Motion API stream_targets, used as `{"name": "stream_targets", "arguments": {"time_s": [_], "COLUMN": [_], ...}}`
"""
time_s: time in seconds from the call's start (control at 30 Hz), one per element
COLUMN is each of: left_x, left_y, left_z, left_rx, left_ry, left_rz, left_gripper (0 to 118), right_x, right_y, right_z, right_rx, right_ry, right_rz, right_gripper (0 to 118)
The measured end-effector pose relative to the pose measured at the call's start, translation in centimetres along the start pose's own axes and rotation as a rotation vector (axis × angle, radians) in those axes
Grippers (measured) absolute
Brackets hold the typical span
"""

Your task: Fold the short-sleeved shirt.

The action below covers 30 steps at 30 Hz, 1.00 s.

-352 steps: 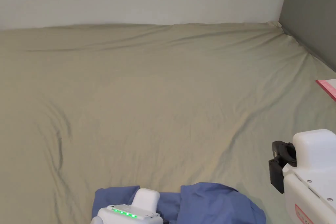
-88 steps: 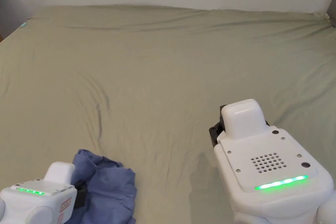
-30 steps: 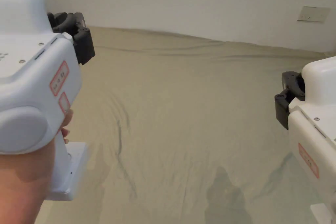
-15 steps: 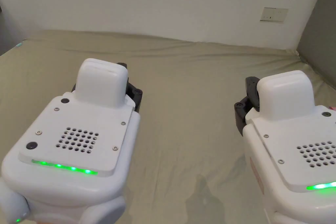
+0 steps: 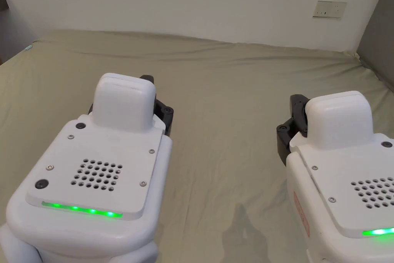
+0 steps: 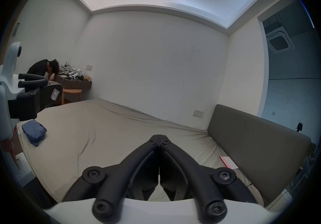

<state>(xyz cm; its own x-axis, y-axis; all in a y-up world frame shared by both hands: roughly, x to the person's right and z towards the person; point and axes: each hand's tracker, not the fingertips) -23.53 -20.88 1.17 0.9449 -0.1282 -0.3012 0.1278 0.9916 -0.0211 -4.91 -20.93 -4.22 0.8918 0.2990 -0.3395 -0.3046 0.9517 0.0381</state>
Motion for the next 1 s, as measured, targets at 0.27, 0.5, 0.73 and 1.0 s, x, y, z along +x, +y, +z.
{"name": "stream_targets", "arguments": {"time_s": [0.27,0.5,0.73,1.0], "left_x": [0.0,0.2,0.3,0.4], "left_y": [0.1,-0.3,-0.3,-0.3], "left_z": [-0.2,0.2,0.2,0.0], "left_rx": [-0.006,-0.001,0.003,-0.004], "left_ry": [0.014,0.016,0.013,0.001], "left_rz": [0.002,0.004,0.000,0.001], "left_gripper": [0,0,0,0], "right_x": [0.7,1.0,1.0,0.4], "right_y": [-0.7,-1.3,-1.4,-0.9], "right_z": [-0.5,-0.4,-0.4,-0.1], "right_rx": [0.006,0.002,-0.011,-0.032], "right_ry": [-0.025,-0.026,-0.006,0.026], "right_rz": [0.002,-0.018,-0.055,-0.083], "right_gripper": [2,2,2,2]}}
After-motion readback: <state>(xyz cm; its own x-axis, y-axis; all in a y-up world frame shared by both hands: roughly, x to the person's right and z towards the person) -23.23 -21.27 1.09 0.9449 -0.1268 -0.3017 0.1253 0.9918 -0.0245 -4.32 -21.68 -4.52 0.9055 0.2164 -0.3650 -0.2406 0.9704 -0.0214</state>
